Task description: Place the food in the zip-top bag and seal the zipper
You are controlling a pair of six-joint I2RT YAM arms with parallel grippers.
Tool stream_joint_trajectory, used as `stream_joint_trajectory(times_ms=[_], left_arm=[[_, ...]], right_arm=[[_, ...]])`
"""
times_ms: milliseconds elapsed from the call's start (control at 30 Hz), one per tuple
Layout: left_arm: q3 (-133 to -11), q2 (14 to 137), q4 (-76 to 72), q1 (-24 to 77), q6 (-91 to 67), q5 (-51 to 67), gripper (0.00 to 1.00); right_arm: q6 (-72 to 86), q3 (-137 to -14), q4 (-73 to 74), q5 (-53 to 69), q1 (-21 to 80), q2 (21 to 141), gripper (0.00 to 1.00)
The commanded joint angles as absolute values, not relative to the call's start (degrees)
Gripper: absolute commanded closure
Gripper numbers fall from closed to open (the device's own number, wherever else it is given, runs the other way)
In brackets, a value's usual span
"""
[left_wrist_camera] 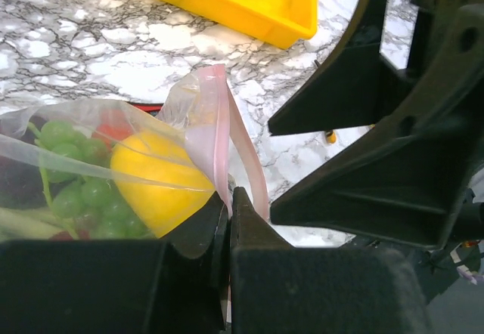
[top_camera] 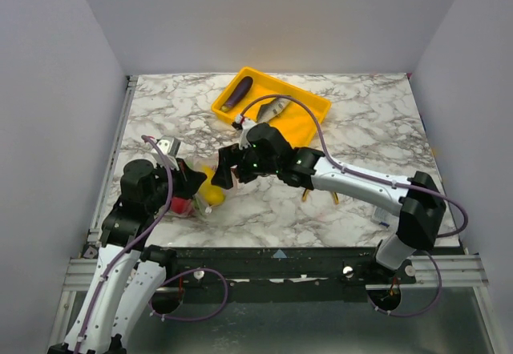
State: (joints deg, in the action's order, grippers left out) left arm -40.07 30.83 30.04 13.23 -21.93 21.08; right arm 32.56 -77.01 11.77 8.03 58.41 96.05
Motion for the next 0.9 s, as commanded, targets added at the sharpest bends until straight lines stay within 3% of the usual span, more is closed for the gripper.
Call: stream_joint_trajectory(times_ms=[0, 167, 433, 533, 633, 767, 867], left_arm=[[-42.89, 28.92, 31.99, 13.01, -24.65, 22.02, 1.00], [-45.04, 28.93, 34.44, 13.01, -24.62, 22.20, 1.00], [-47.84, 28.56, 36.84, 13.01, -24.35, 22.76, 1.00], [-49.58, 28.95, 38.14, 13.01, -24.35, 23.75, 1.00], [-54.33, 29.76, 40.16, 13.01, -25.05, 25.51, 1.00], [-63.45, 30.96, 40.29, 13.01, -31.82, 30.65, 1.00], [-63.53, 30.62, 36.14, 13.02, -44.03, 32.65, 1.00]], right_arm=[[30.76, -74.60, 17.42, 1.66, 58.77, 93.02, 0.10], [33.32, -67.37, 10.89, -2.66, 58.78, 88.54, 0.26], [32.51, -61.73, -4.76, 4.73, 58.89, 92.51, 0.32], [33.54, -64.27, -6.40, 7.54, 59.80, 93.48, 0.57], [33.20, -68.55, 1.51, 1.73, 59.96, 89.63, 0.97], [32.04, -80.25, 11.48, 4.63, 59.95, 86.74, 1.00], [34.61, -87.45, 14.51, 11.88, 59.95, 89.03, 1.00]])
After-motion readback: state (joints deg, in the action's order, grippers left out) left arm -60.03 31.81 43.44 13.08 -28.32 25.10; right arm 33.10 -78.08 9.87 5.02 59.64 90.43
